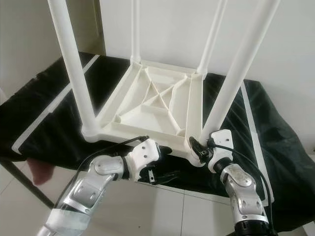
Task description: Building children table
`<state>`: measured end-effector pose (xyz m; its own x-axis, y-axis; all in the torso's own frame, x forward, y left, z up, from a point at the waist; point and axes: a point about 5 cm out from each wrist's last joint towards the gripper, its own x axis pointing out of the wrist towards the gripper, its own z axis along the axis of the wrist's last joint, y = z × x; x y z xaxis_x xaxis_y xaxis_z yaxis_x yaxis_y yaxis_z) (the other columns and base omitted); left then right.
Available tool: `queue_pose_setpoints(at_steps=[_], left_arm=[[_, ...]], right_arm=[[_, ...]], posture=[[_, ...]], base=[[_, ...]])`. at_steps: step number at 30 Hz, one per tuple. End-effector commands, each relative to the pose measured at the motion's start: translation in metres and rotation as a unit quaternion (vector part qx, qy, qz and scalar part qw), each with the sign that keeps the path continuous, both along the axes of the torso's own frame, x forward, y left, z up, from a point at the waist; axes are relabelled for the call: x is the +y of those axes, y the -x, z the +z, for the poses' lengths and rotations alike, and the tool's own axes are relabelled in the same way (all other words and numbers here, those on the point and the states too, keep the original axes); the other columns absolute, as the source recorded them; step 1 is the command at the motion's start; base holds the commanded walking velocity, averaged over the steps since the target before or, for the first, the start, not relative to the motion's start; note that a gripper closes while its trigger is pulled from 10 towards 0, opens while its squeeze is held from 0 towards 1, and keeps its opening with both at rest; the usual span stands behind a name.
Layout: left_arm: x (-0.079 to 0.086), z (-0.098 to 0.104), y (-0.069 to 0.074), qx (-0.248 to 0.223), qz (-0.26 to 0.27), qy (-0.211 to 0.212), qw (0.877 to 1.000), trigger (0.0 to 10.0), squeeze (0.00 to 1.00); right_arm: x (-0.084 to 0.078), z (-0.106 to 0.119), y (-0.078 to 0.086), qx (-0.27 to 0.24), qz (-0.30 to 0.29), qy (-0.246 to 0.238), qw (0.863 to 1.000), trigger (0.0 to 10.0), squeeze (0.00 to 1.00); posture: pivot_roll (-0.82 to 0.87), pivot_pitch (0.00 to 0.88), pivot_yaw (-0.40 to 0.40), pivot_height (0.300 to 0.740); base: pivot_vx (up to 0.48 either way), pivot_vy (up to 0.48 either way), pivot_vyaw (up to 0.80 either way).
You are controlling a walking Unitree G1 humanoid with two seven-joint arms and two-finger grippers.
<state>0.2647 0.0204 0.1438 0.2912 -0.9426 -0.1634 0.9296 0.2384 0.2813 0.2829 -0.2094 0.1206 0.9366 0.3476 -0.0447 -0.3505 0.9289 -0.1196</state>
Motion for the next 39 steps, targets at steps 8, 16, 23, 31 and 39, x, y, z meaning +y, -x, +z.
queue_pose_setpoints(at_steps=[8,16,23,31,39], left_arm=[[0.001,0.001,0.000,-0.012,0.043,0.007,0.999,10.0,0.00],[-0.001,0.000,0.001,-0.013,0.037,0.005,0.999,10.0,0.00],[-0.002,-0.001,0.002,-0.011,0.036,0.005,0.999,10.0,0.00],[-0.003,-0.002,0.003,-0.011,0.036,0.005,0.999,10.0,0.00],[-0.001,-0.003,0.003,-0.012,0.038,0.003,0.999,10.0,0.00]], right_arm=[[-0.003,-0.002,0.002,0.011,-0.018,0.009,1.000,10.0,0.00],[0.010,-0.006,0.004,0.025,-0.174,-0.047,0.983,10.0,0.00],[0.026,-0.010,0.010,0.025,-0.264,-0.063,0.962,10.0,0.00],[0.039,-0.015,0.015,0.044,-0.332,-0.088,0.938,10.0,0.00],[0.044,-0.013,0.016,0.045,-0.331,-0.095,0.938,10.0,0.00]], posture=[[0.03,0.001,-0.069,0.740],[0.03,0.000,-0.071,0.740],[0.03,0.000,-0.077,0.740],[0.04,0.000,-0.083,0.740],[0.04,0.000,-0.079,0.740]], base=[[0.000,0.000,0.00],[0.000,0.000,0.00],[0.000,0.000,0.00],[0.000,0.000,0.00],[0.000,0.000,0.00]])
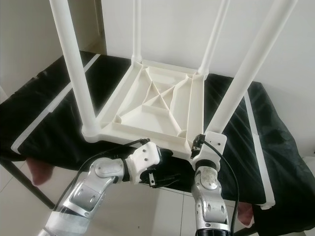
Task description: Building children table
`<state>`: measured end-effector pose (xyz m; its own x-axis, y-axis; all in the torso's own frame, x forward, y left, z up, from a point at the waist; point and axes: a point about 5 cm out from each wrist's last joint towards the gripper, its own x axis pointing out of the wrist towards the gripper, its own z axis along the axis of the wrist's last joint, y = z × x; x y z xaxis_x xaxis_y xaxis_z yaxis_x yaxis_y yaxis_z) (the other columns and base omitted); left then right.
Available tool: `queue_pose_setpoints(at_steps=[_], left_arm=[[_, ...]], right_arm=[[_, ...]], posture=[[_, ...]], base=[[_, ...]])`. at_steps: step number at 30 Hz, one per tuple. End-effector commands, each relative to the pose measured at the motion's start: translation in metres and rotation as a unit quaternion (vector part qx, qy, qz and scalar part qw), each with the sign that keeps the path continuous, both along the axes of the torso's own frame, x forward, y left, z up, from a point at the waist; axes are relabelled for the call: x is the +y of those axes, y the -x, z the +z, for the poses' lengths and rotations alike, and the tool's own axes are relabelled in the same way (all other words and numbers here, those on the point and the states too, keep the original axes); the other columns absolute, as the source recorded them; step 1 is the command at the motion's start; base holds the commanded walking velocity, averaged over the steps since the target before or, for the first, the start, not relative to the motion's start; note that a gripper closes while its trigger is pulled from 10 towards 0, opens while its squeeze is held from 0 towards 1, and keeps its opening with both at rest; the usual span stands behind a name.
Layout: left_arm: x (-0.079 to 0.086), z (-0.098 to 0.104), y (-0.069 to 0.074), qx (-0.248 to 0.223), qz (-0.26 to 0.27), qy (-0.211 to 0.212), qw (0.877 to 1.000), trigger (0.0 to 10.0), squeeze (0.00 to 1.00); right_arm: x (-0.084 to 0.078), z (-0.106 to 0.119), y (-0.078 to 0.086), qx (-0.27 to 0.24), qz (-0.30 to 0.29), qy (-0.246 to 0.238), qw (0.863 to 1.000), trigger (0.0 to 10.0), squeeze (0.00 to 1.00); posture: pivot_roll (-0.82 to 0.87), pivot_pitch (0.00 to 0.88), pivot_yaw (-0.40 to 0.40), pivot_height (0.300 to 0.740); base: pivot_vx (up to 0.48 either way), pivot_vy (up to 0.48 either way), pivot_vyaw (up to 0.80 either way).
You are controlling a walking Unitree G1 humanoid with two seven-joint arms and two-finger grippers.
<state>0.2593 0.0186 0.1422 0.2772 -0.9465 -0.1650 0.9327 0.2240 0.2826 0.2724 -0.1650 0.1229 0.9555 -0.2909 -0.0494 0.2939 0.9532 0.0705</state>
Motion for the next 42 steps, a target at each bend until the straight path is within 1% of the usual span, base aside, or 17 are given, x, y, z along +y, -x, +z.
queue_pose_setpoints(at_steps=[1,2,3,4,5,6,7,11,14,20,21,22,26,28,35,39,42], left_arm=[[0.000,-0.001,-0.003,-0.012,0.044,0.004,0.999,10.0,0.00],[0.000,-0.001,-0.003,-0.012,0.044,0.004,0.999,10.0,0.00],[0.000,-0.001,-0.003,-0.012,0.044,0.004,0.999,10.0,0.00],[0.000,-0.001,-0.003,-0.012,0.044,0.004,0.999,10.0,0.00],[0.000,-0.001,-0.004,-0.012,0.044,0.005,0.999,10.0,0.00],[0.000,-0.001,-0.004,-0.012,0.044,0.005,0.999,10.0,0.00],[0.000,-0.001,-0.004,-0.012,0.043,0.005,0.999,10.0,0.00],[0.000,-0.001,-0.003,-0.012,0.044,0.005,0.999,10.0,0.00],[0.000,-0.001,-0.004,-0.011,0.047,0.006,0.999,10.0,0.00],[-0.001,0.000,-0.004,-0.011,0.048,0.008,0.999,10.0,0.00],[-0.001,0.000,-0.004,-0.011,0.048,0.008,0.999,10.0,0.00],[0.000,0.000,-0.004,-0.010,0.050,0.008,0.999,10.0,0.00],[0.000,-0.001,-0.003,-0.009,0.050,0.009,0.999,10.0,0.00],[-0.001,0.000,-0.003,-0.009,0.051,0.011,0.999,10.0,0.00],[0.000,0.001,-0.005,-0.010,0.055,0.010,0.998,10.0,0.00],[0.002,0.002,-0.006,-0.010,0.060,0.012,0.998,10.0,0.00],[0.002,0.002,-0.006,-0.010,0.061,0.012,0.998,10.0,0.00]], right_arm=[[-0.003,-0.015,0.005,0.037,-0.007,-0.010,0.999,10.0,0.23],[-0.003,-0.015,0.005,0.037,-0.007,-0.010,0.999,10.0,0.23],[-0.004,-0.015,0.004,0.036,-0.005,-0.008,0.999,10.0,0.35],[-0.004,-0.015,0.004,0.036,-0.005,-0.008,0.999,10.0,0.35],[-0.005,-0.014,0.003,0.034,-0.001,-0.007,0.999,10.0,0.81],[-0.005,-0.014,0.003,0.034,-0.001,-0.007,0.999,10.0,0.81],[-0.005,-0.013,0.003,0.029,0.002,-0.008,1.000,10.0,1.00],[-0.006,-0.010,0.002,0.021,0.005,-0.007,1.000,10.0,1.00],[-0.006,-0.004,0.001,0.001,0.054,-0.030,0.998,10.0,1.00],[-0.015,-0.002,0.002,-0.007,0.090,-0.009,0.996,10.0,1.00],[-0.020,-0.003,0.001,-0.004,0.109,0.005,0.994,10.0,0.00],[-0.032,-0.004,0.000,-0.004,0.142,0.040,0.989,10.0,0.00],[-0.038,-0.003,-0.003,-0.004,0.183,0.059,0.981,10.0,0.00],[-0.039,-0.002,-0.006,-0.002,0.250,0.075,0.965,10.0,0.00],[-0.042,-0.002,-0.008,0.002,0.279,0.080,0.957,10.0,0.00],[-0.041,-0.007,-0.012,0.019,0.321,0.099,0.942,10.0,0.00],[-0.041,-0.008,-0.013,0.023,0.326,0.101,0.940,10.0,0.00]], posture=[[0.04,0.000,-0.078,0.740],[0.04,0.000,-0.078,0.740],[0.04,0.000,-0.077,0.740],[0.04,0.000,-0.077,0.740],[0.04,0.000,-0.078,0.740],[0.04,0.000,-0.078,0.740],[0.04,0.000,-0.079,0.740],[0.04,0.000,-0.079,0.740],[0.04,0.000,-0.082,0.740],[0.04,0.000,-0.084,0.740],[0.04,0.000,-0.083,0.740],[0.03,0.000,-0.082,0.740],[0.03,0.000,-0.082,0.740],[0.03,0.000,-0.081,0.740],[0.03,0.008,-0.081,0.740],[0.04,0.012,-0.081,0.740],[0.04,0.012,-0.081,0.740]], base=[[0.000,0.000,0.00],[0.000,0.000,0.00],[0.000,0.000,0.00],[0.000,0.000,0.00],[0.000,0.000,0.00],[0.000,0.000,0.00],[0.000,0.000,0.00],[0.000,0.000,0.00],[0.000,0.000,0.00],[0.000,0.000,0.00],[0.000,0.000,0.00],[0.000,0.000,0.00],[0.000,0.000,0.00],[0.000,0.000,0.00],[0.000,0.000,0.00],[0.000,0.000,0.00],[0.000,0.000,0.00]])
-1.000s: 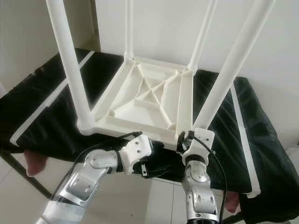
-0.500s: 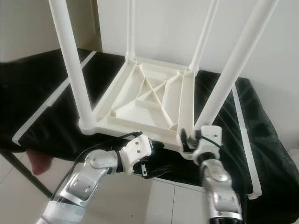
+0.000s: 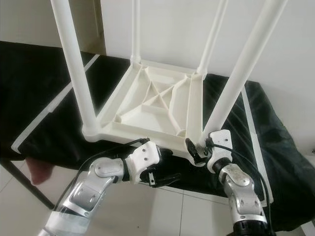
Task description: Building children table
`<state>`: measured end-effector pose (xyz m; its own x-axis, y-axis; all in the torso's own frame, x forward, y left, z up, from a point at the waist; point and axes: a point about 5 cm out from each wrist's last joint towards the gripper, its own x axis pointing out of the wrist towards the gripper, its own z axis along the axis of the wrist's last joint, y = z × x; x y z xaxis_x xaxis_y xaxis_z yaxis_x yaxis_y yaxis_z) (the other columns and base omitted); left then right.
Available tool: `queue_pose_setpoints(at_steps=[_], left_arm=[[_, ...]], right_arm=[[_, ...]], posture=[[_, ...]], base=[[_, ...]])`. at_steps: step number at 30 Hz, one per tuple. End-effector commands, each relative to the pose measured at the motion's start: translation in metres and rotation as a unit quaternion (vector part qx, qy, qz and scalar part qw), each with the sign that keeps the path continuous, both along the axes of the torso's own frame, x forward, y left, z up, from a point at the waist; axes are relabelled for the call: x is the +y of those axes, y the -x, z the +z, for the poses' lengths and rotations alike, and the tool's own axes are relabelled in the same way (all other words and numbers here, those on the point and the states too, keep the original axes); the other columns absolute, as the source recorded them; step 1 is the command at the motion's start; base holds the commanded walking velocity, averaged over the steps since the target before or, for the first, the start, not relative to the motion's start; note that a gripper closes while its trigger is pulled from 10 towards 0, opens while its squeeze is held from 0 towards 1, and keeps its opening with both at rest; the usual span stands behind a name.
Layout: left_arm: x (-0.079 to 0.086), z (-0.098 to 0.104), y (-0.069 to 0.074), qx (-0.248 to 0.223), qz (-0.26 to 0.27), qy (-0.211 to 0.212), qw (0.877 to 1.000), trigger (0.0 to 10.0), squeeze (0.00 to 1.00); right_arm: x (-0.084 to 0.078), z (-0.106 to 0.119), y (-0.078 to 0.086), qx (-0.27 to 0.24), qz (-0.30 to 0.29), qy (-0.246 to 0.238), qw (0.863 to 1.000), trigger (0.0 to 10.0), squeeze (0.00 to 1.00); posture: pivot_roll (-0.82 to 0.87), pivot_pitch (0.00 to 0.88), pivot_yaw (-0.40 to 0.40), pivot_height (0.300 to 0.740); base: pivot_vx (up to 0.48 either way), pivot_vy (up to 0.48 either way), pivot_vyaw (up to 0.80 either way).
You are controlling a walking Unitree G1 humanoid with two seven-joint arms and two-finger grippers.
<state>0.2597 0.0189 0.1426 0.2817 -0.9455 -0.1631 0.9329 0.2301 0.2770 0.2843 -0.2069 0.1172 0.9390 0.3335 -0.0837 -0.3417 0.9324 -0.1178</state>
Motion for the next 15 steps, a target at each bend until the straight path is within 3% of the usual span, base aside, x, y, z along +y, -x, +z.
queue_pose_setpoints(at_steps=[1,2,12,13,15], left_arm=[[0.0015,0.0017,-0.0055,-0.013,0.058,0.010,0.998,10.0,0.00],[0.0019,0.0025,-0.0064,-0.015,0.060,0.010,0.998,10.0,0.00],[0.0032,0.0037,-0.0077,-0.018,0.063,0.009,0.998,10.0,0.00],[0.0031,0.0035,-0.0074,-0.018,0.062,0.009,0.998,10.0,0.00],[0.0031,0.0034,-0.0070,-0.017,0.062,0.009,0.998,10.0,0.00]], right_arm=[[0.0001,-0.0031,-0.0017,0.006,0.016,0.012,1.000,3.4,0.00],[-0.0007,-0.0040,-0.0031,0.006,0.020,0.014,1.000,0.0,0.00],[-0.0032,-0.0088,-0.0051,0.012,0.035,0.011,0.999,0.0,0.00],[-0.0032,-0.0092,-0.0049,0.013,0.033,0.010,0.999,9.0,0.00],[-0.0031,-0.0095,-0.0048,0.013,0.031,0.010,0.999,9.0,0.00]], posture=[[0.04,0.010,-0.082,0.740],[0.04,0.010,-0.083,0.740],[0.05,0.003,-0.086,0.740],[0.05,0.001,-0.085,0.740],[0.05,0.001,-0.086,0.740]], base=[[0.000,0.000,0.00],[0.000,0.000,0.00],[0.000,0.000,0.00],[0.000,0.000,0.00],[0.000,0.000,0.00]])
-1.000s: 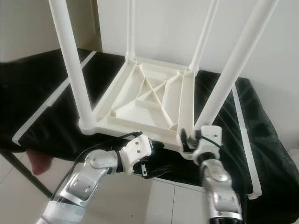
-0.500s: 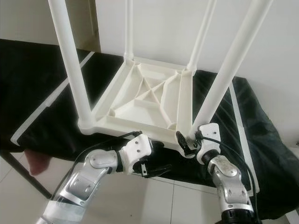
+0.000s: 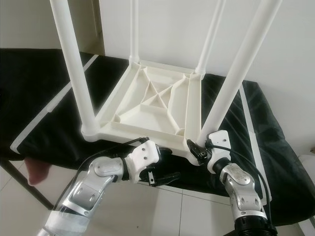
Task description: Building children table
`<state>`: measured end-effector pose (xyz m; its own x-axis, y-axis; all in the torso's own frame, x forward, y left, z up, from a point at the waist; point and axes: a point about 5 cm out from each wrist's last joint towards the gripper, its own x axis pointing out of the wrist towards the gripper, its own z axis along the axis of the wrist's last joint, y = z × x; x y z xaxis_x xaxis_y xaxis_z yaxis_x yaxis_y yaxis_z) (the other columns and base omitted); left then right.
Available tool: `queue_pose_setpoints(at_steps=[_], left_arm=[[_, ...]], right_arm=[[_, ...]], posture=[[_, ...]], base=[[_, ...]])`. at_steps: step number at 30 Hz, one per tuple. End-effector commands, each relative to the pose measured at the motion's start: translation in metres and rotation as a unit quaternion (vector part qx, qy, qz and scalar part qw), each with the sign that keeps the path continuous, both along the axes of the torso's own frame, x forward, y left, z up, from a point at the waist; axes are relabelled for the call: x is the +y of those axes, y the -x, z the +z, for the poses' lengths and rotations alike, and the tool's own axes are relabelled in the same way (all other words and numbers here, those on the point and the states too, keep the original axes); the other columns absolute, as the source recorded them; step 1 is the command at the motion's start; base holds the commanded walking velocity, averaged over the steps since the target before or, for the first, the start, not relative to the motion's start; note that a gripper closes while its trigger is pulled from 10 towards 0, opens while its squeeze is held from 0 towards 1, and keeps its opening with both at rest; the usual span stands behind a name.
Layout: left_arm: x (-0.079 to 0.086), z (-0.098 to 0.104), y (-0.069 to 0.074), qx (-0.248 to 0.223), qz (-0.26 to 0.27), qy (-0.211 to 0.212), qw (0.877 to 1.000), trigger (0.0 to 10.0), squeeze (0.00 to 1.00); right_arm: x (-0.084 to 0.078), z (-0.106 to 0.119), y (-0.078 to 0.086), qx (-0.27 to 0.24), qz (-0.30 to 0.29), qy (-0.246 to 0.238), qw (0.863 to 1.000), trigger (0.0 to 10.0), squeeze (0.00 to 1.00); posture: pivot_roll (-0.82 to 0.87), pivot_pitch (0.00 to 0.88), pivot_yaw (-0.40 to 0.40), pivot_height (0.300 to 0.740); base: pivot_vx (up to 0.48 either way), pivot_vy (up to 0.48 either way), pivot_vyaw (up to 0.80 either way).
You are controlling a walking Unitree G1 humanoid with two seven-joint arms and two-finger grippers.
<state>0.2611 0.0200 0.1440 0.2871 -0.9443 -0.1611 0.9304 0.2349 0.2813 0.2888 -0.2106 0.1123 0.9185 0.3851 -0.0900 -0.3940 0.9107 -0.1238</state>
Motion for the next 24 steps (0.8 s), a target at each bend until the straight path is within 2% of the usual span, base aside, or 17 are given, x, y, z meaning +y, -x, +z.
queue_pose_setpoints(at_steps=[1,7,9,11,14,16,17,20,22,24], left_arm=[[0.002,0.002,-0.006,-0.015,0.059,0.009,0.998,10.0,0.00],[0.003,0.003,-0.008,-0.017,0.062,0.008,0.998,10.0,0.00],[0.003,0.003,-0.008,-0.017,0.062,0.008,0.998,10.0,0.00],[0.002,0.002,-0.007,-0.016,0.061,0.009,0.998,10.0,0.00],[0.001,0.002,-0.007,-0.016,0.060,0.008,0.998,10.0,0.00],[0.002,0.002,-0.007,-0.016,0.060,0.008,0.998,10.0,0.00],[0.002,0.002,-0.007,-0.016,0.060,0.008,0.998,10.0,0.00],[0.002,0.003,-0.009,-0.016,0.061,0.009,0.998,10.0,0.00],[0.002,0.003,-0.009,-0.016,0.061,0.009,0.998,10.0,0.00],[0.001,0.003,-0.008,-0.017,0.061,0.010,0.998,10.0,0.00]], right_arm=[[0.001,-0.005,0.000,0.012,-0.001,0.003,1.000,10.0,0.00],[0.016,-0.002,0.000,-0.004,-0.048,-0.018,0.999,10.0,0.00],[0.016,-0.002,0.000,-0.004,-0.048,-0.018,0.999,10.0,0.00],[0.018,-0.001,-0.002,-0.002,-0.108,-0.037,0.993,10.0,0.00],[0.018,-0.001,-0.002,0.000,-0.135,-0.045,0.990,10.0,0.00],[0.021,-0.002,0.000,0.005,-0.186,-0.059,0.981,10.0,0.00],[0.021,-0.002,0.000,0.005,-0.186,-0.059,0.981,10.0,0.00],[0.026,-0.001,0.004,-0.011,-0.265,-0.053,0.963,10.0,0.00],[0.027,-0.001,0.005,-0.015,-0.280,-0.052,0.958,10.0,0.00],[0.028,-0.003,0.008,-0.010,-0.330,-0.061,0.942,10.0,0.00]], posture=[[0.05,0.000,-0.086,0.740],[0.05,0.000,-0.087,0.740],[0.05,0.000,-0.087,0.740],[0.04,0.000,-0.087,0.740],[0.04,0.000,-0.087,0.740],[0.04,0.000,-0.084,0.740],[0.04,0.000,-0.084,0.740],[0.04,0.000,-0.089,0.740],[0.04,0.000,-0.088,0.740],[0.05,0.000,-0.090,0.740]], base=[[0.000,0.000,0.00],[0.000,0.000,0.00],[0.000,0.000,0.00],[0.000,0.000,0.00],[0.000,0.000,0.00],[0.000,0.000,0.00],[0.000,0.000,0.00],[0.000,0.000,0.00],[0.000,0.000,0.00],[0.000,0.000,0.00]])
